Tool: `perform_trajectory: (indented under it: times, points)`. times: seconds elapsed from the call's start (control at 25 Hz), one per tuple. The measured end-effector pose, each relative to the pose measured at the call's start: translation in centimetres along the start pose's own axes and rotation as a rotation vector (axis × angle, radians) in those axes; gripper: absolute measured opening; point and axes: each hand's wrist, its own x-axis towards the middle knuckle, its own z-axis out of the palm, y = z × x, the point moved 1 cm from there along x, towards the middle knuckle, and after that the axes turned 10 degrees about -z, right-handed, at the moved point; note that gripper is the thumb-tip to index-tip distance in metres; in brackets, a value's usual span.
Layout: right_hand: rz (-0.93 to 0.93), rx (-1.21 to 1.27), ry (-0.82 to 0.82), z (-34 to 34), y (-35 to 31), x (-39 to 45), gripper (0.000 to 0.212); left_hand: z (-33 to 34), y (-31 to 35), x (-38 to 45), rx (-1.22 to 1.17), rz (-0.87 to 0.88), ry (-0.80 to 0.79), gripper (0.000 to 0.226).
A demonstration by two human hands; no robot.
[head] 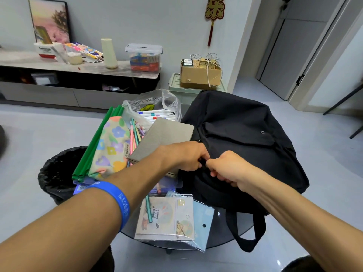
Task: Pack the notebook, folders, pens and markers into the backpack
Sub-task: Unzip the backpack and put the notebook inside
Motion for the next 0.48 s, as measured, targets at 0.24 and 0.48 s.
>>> perform_trajectory:
  times: [0.24,0.48]
  points:
    - [0.084,0.142,-0.032,-0.1,-0.8,-0.8,0.018,0.4,0.2,-0.8,0.171,0.084,0.163,0.023]
    - [0.094,0.098,-0.028,-0.9,0.5,-3.1,0.023,1.1,0.7,-0.8,0.245,0.037,0.307,0.015]
